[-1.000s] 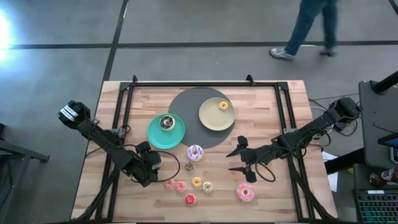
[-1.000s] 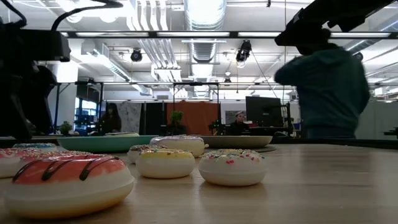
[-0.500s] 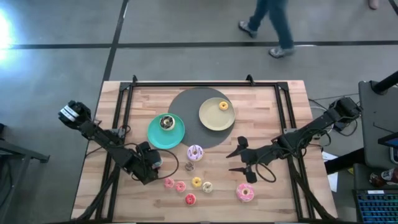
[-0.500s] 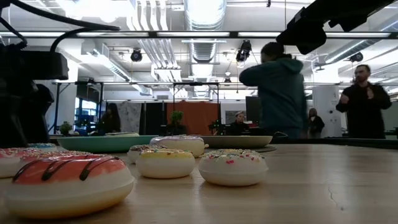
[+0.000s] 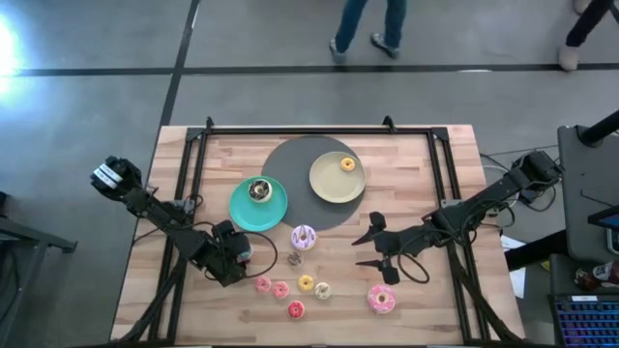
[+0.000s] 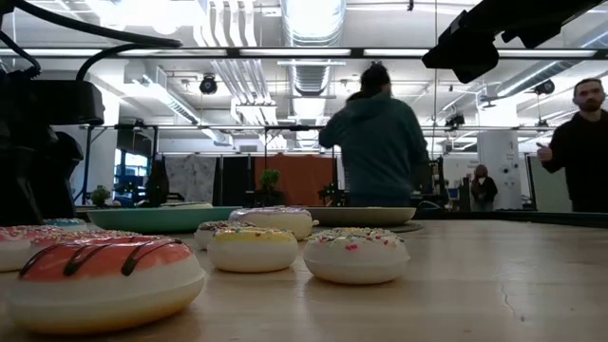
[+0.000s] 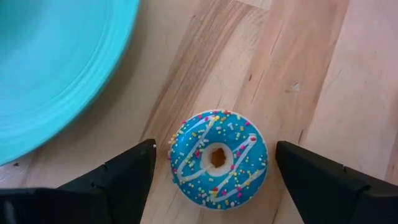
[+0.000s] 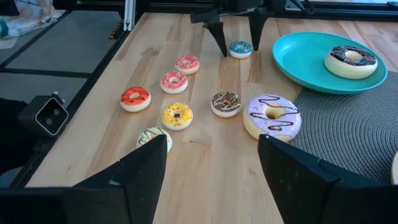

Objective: Pick & Place donuts
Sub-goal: Put the small blue donut on the brown plate

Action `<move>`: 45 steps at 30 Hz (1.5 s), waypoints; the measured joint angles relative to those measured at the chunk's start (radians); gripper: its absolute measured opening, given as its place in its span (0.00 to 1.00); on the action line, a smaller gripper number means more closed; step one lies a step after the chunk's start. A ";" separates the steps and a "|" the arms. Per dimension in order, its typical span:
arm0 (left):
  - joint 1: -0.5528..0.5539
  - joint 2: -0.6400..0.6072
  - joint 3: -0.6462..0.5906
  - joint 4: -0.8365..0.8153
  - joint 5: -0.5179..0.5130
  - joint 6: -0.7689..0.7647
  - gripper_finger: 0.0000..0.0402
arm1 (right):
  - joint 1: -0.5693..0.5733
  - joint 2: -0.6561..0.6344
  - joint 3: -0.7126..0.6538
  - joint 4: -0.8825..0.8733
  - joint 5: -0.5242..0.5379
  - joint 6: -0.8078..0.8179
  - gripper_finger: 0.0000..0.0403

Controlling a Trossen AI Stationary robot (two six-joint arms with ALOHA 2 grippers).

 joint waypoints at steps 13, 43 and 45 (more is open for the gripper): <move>0.000 0.000 0.000 0.001 0.002 0.001 0.69 | 0.000 0.000 0.000 0.000 0.000 0.000 0.60; 0.001 0.000 -0.002 0.011 0.006 0.004 0.58 | 0.000 0.000 0.000 -0.001 0.001 -0.001 0.58; 0.001 0.000 -0.002 0.011 0.006 0.005 0.58 | 0.000 0.000 0.000 -0.001 0.001 -0.003 0.59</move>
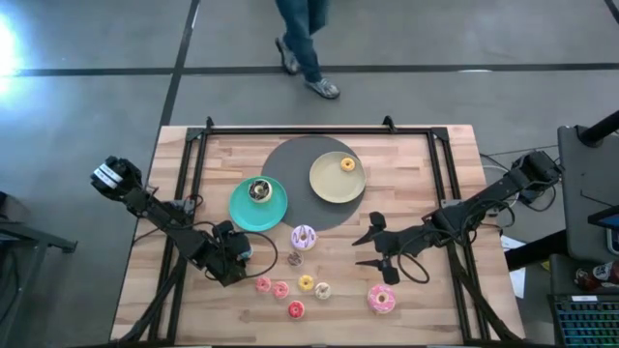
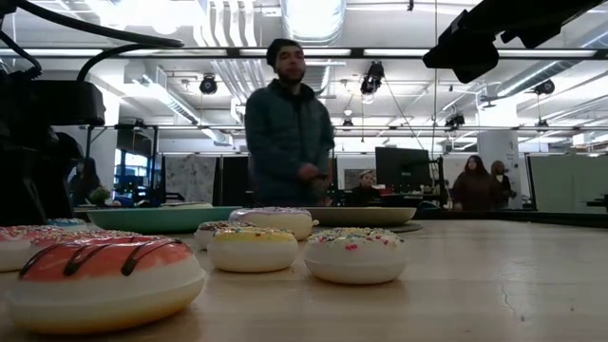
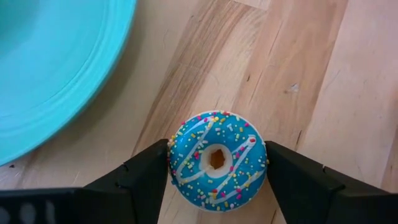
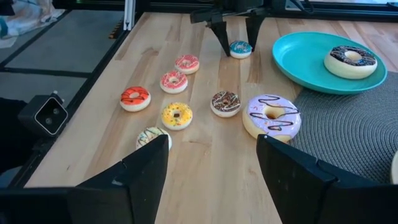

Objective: Pick & Place donuts
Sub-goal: Put the small blue donut on the brown plate

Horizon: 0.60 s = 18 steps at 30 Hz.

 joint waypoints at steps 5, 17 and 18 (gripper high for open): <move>0.000 0.000 0.000 0.000 0.000 0.001 0.58 | 0.000 0.000 0.000 0.000 0.000 0.000 0.59; 0.000 0.000 0.000 0.005 0.004 0.000 0.53 | 0.000 0.000 0.000 0.000 0.000 0.000 0.58; 0.000 0.000 0.000 0.006 0.004 0.000 0.52 | 0.000 0.000 0.000 0.000 0.000 0.000 0.58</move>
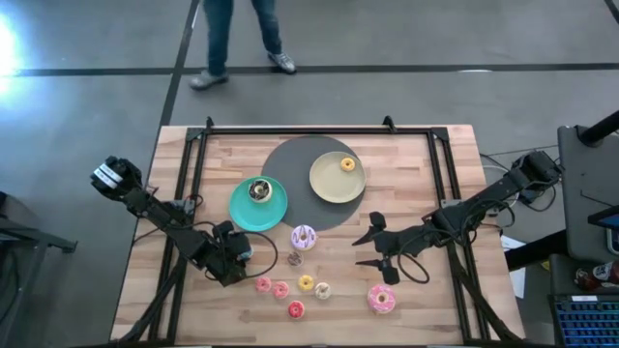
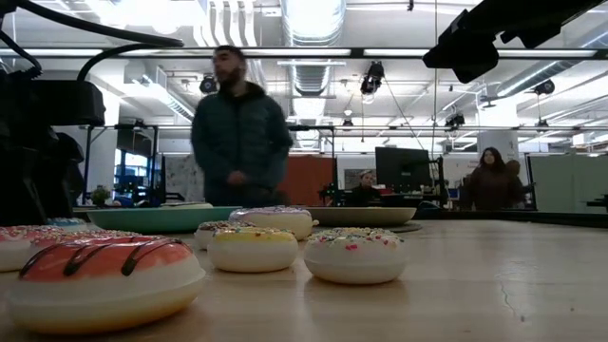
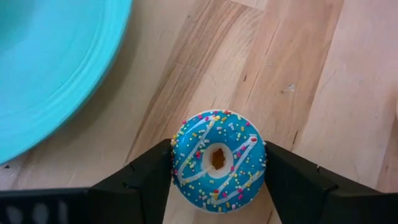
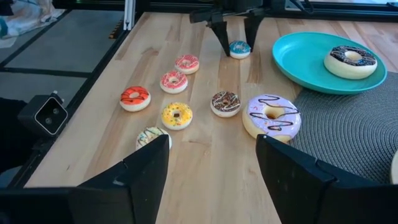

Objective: Pick & Place donuts
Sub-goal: Put the small blue donut on the brown plate

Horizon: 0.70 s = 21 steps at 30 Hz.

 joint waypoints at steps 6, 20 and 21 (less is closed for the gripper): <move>-0.001 0.000 0.000 0.002 0.001 0.000 0.49 | 0.000 0.000 0.000 0.000 0.000 0.000 0.57; -0.001 0.000 0.067 0.009 0.016 0.077 0.49 | 0.000 0.000 0.000 -0.001 0.000 0.000 0.57; 0.000 0.000 0.080 0.008 0.004 0.092 0.49 | 0.000 0.000 0.000 -0.001 0.000 0.000 0.57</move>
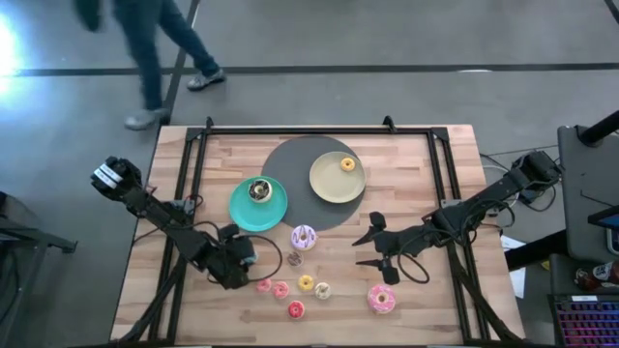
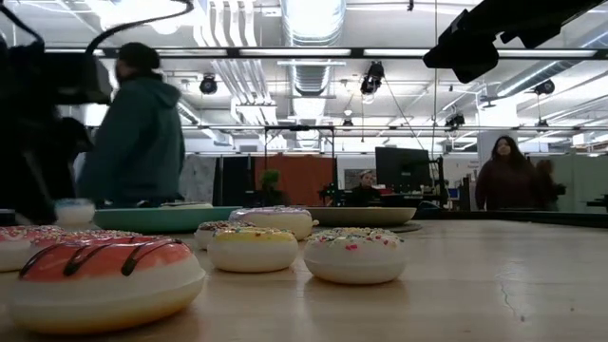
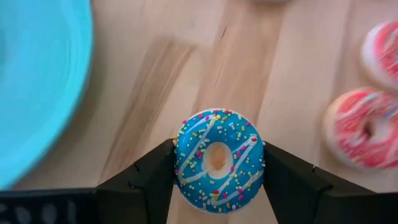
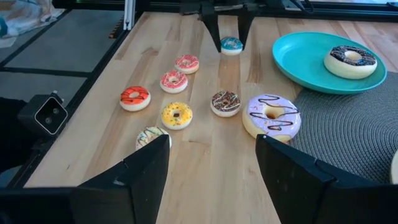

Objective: Pick & Place donuts
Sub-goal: Put the small blue donut on the brown plate

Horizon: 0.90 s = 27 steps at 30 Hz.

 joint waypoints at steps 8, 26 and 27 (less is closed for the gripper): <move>0.092 -0.001 0.118 -0.038 -0.093 0.223 0.49 | 0.000 0.000 0.000 -0.007 0.000 0.000 0.57; 0.757 0.002 0.270 0.335 0.205 0.907 0.49 | 0.013 0.000 0.000 -0.025 0.003 0.003 0.57; 0.784 0.012 0.271 0.375 0.230 0.915 0.49 | 0.013 0.000 0.000 -0.025 0.003 0.003 0.57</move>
